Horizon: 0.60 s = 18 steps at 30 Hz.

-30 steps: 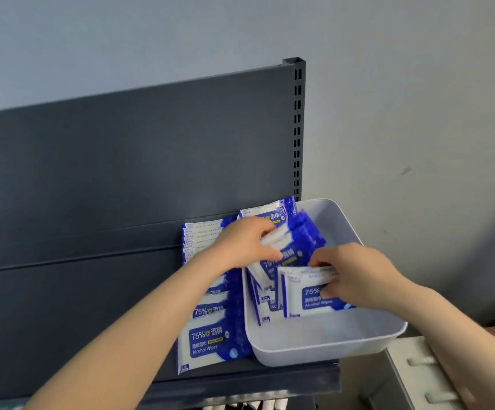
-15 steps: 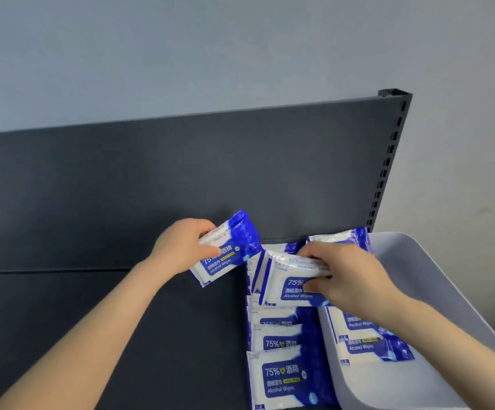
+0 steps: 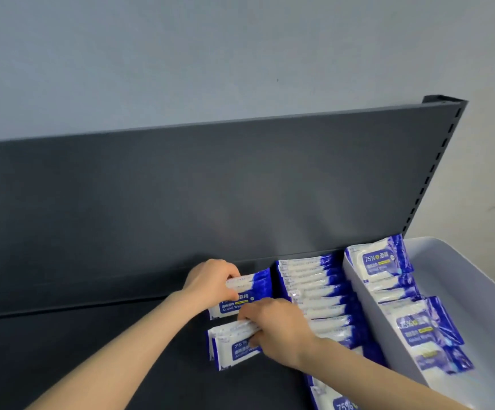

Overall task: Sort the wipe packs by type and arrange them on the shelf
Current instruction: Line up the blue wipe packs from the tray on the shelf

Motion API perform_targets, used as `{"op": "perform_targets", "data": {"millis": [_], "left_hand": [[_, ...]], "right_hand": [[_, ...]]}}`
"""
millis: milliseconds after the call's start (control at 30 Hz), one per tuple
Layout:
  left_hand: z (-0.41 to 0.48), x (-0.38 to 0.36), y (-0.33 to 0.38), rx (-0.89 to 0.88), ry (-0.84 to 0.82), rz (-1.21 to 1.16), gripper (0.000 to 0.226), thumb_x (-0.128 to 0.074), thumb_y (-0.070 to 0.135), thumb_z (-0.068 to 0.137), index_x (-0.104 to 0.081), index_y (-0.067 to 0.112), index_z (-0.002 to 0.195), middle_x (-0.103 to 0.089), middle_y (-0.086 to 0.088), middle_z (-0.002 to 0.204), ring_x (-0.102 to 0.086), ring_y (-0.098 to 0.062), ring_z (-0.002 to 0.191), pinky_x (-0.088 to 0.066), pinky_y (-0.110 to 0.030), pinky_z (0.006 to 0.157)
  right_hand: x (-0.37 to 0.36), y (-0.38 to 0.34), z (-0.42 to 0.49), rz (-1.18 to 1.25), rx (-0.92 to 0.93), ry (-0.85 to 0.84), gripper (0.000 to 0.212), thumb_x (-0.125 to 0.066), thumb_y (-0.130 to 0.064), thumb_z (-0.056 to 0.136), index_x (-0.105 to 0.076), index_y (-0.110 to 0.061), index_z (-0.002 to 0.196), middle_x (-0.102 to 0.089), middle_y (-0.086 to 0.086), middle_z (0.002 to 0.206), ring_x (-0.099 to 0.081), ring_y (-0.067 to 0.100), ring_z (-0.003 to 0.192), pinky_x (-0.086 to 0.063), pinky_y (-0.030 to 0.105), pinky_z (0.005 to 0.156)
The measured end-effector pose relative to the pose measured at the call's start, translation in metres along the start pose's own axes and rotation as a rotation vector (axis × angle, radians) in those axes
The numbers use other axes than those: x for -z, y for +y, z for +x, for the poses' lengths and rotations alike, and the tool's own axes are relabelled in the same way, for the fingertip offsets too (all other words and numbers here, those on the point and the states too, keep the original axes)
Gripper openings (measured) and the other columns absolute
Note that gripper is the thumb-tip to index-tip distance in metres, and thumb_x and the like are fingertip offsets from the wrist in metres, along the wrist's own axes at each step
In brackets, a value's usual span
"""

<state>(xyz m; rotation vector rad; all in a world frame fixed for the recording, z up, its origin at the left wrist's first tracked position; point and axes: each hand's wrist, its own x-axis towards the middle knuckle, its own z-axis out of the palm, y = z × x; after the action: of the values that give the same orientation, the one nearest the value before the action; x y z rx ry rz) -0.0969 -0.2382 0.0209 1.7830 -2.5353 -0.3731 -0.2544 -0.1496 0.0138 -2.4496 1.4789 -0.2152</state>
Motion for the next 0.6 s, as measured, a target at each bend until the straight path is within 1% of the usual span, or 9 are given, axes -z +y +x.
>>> {"op": "perform_targets", "data": {"millis": [67, 233, 367, 467, 533, 600], "left_hand": [[0.009, -0.005, 0.001, -0.035, -0.005, -0.02, 0.037, -0.076, 0.04, 0.074, -0.065, 0.033, 0.108, -0.068, 0.011, 0.105, -0.063, -0.006, 0.087, -0.054, -0.029, 0.072], [0.028, -0.011, 0.006, -0.099, 0.003, -0.097, 0.046, -0.08, 0.032, 0.069, -0.064, 0.035, 0.111, -0.066, 0.014, 0.101, -0.061, -0.005, 0.087, -0.053, -0.029, 0.075], [0.034, -0.017, 0.0, -0.113, 0.046, -0.234, 0.053, -0.08, 0.022, 0.071, -0.062, 0.034, 0.12, -0.064, 0.015, 0.107, -0.059, -0.004, 0.09, -0.053, -0.029, 0.083], [0.031, -0.018, -0.01, -0.097, 0.127, -0.354, 0.048, -0.074, 0.014, 0.078, -0.062, 0.031, 0.121, -0.064, 0.014, 0.11, -0.059, -0.002, 0.094, -0.052, -0.028, 0.087], [0.023, -0.019, -0.019, -0.077, 0.219, -0.417, 0.042, -0.07, 0.012, 0.082, -0.063, 0.029, 0.12, -0.064, 0.014, 0.11, -0.059, -0.001, 0.096, -0.051, -0.027, 0.088], [0.011, -0.022, -0.03, -0.03, 0.333, -0.494, 0.036, -0.068, 0.011, 0.084, -0.065, 0.028, 0.116, -0.064, 0.018, 0.106, -0.059, 0.002, 0.094, -0.052, -0.026, 0.086]], "right_hand": [[-0.007, 0.002, 0.006, -0.016, -0.035, -0.001, 0.031, -0.063, -0.016, 0.08, -0.058, -0.022, 0.11, -0.063, -0.001, 0.111, -0.056, 0.022, 0.103, -0.041, 0.032, 0.084], [-0.019, 0.008, 0.016, -0.064, -0.109, 0.002, 0.031, -0.062, -0.016, 0.082, -0.058, -0.019, 0.112, -0.064, 0.003, 0.111, -0.058, 0.025, 0.102, -0.044, 0.036, 0.086], [-0.021, 0.009, 0.028, -0.097, -0.18, -0.002, 0.03, -0.061, -0.015, 0.082, -0.055, -0.017, 0.111, -0.064, 0.006, 0.106, -0.059, 0.029, 0.095, -0.042, 0.034, 0.079], [-0.022, 0.011, 0.04, -0.095, -0.244, -0.011, 0.035, -0.06, -0.016, 0.082, -0.054, -0.017, 0.116, -0.064, 0.006, 0.111, -0.059, 0.03, 0.099, -0.042, 0.035, 0.082], [-0.022, 0.014, 0.047, -0.09, -0.283, -0.023, 0.038, -0.06, -0.016, 0.082, -0.052, -0.017, 0.12, -0.064, 0.007, 0.114, -0.058, 0.03, 0.102, -0.042, 0.034, 0.085], [-0.022, 0.016, 0.053, -0.084, -0.307, -0.025, 0.04, -0.06, -0.016, 0.082, -0.052, -0.018, 0.122, -0.064, 0.007, 0.113, -0.057, 0.03, 0.101, -0.04, 0.031, 0.084]]}}
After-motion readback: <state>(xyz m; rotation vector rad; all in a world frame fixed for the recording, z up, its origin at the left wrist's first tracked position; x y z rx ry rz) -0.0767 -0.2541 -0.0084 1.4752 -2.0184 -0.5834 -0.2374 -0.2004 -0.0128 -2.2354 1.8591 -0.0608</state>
